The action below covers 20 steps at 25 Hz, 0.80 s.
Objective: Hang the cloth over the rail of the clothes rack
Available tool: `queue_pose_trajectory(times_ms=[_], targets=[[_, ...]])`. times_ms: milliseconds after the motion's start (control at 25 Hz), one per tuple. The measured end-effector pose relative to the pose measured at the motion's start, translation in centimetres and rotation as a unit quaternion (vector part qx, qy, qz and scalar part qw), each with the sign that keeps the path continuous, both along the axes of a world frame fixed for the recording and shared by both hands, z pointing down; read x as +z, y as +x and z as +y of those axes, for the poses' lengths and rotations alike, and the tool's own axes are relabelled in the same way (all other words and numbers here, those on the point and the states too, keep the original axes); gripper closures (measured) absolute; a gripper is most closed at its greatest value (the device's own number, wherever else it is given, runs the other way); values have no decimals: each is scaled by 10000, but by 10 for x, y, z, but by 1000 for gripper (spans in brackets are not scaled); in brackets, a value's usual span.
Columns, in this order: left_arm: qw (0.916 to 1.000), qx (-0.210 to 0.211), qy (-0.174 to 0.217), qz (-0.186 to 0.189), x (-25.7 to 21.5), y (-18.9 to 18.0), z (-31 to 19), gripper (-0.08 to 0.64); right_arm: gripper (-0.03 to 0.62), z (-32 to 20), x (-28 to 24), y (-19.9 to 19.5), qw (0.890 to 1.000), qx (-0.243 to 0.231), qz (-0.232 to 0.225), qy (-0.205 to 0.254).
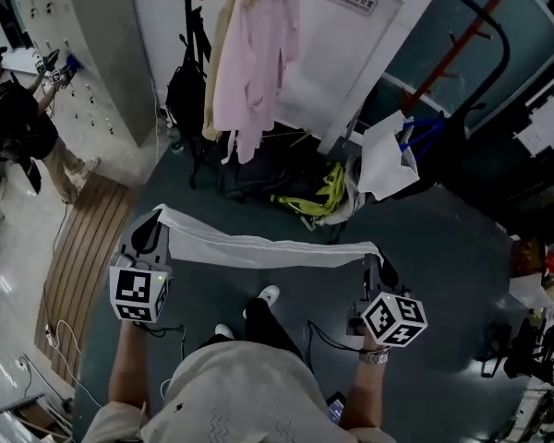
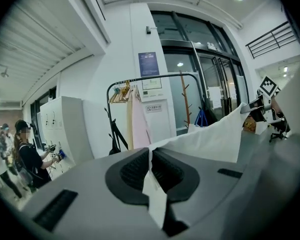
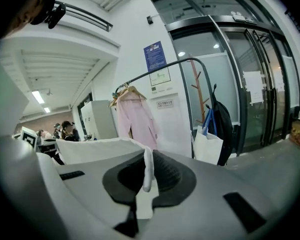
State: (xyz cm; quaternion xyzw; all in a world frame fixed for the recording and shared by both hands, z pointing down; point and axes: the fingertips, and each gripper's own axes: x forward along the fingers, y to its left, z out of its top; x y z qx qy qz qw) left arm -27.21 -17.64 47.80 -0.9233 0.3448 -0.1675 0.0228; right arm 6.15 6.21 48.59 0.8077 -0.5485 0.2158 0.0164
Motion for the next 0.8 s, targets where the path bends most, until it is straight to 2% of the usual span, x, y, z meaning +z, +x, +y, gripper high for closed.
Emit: queue_pose_trajectory(times_ms=[80,200,360,440,600,800], targets=[[9998,54,183,-50,-14,28,-21,538,563,-24,-5,28,9997,-179,143,17],[9975,346,584,-189,-40,81,-46,538,563,-54,-30,76,9954,-620,731,-69],[9875,968,1158,-452,-76,146,-72,538,563,-82,-83,133,9801,-1144,1618,-140],[9814,1179,1371,-645,-91,171,-86,538,563,-95,-107,153,9687,-1361,2058,-278],[9615,1814,1682,-1200,-112,221,-110,538,563,-116,-134,185,9346,-1785,2926,-952],[9273,2607,2080,-1699,-121,277,-148,538,563,-151,-145,207,8979,-2010,3579,-1592]])
